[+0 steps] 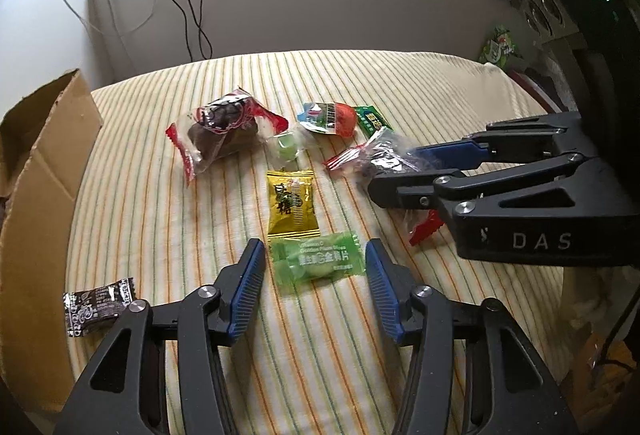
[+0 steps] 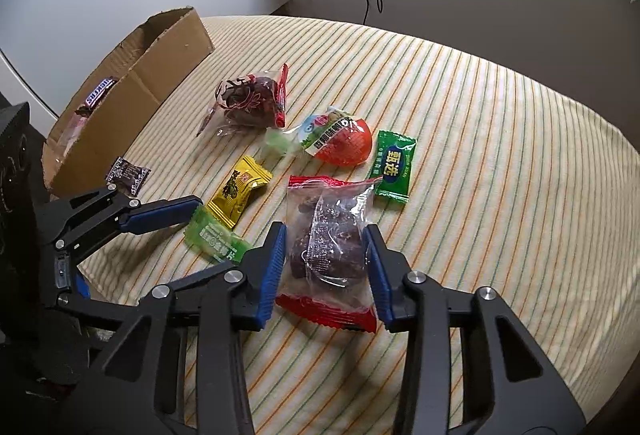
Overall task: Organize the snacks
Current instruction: 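Grasp the red dried-fruit bag with the right tool while the left tool grasps a green candy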
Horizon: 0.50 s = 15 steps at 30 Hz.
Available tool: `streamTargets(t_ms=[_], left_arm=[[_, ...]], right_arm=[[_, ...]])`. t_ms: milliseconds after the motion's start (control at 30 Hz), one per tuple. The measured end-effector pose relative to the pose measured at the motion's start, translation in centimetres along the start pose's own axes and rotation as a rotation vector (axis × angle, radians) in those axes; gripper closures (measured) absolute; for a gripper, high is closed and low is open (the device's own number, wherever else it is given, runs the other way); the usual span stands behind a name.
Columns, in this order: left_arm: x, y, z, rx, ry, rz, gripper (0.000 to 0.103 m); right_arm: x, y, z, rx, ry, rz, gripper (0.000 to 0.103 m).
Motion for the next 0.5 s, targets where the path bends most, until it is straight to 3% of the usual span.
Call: streamTargets(t_ms=[167, 367, 500], left_arm=[[-1.0, 0.0, -0.5, -0.012, -0.037, -0.048, 0.052], [-0.5, 0.1, -0.3, -0.025, -0.047, -0.046, 0.072], [-0.1, 0.2, 0.0, -0.029, -0.034, -0.032, 0.077]], right_arm=[[0.3, 0.0, -0.1, -0.001, 0.003, 0.004, 0.062], [0.4, 0.1, -0.1, -0.005, 0.008, 0.002, 0.063], [0.3, 0.2, 0.3, -0.010, 0.013, -0.001, 0.063]])
Point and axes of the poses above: each gripper's, at about its wrist camera, not at the fingertips, and z roughly against the way its jaws point, x to its left, y to its underside, the point moved 1 cm from there along -z, roughly the way its jaws point, and after that the axes turned 2 degrees about -x, right-handed, at the moved point
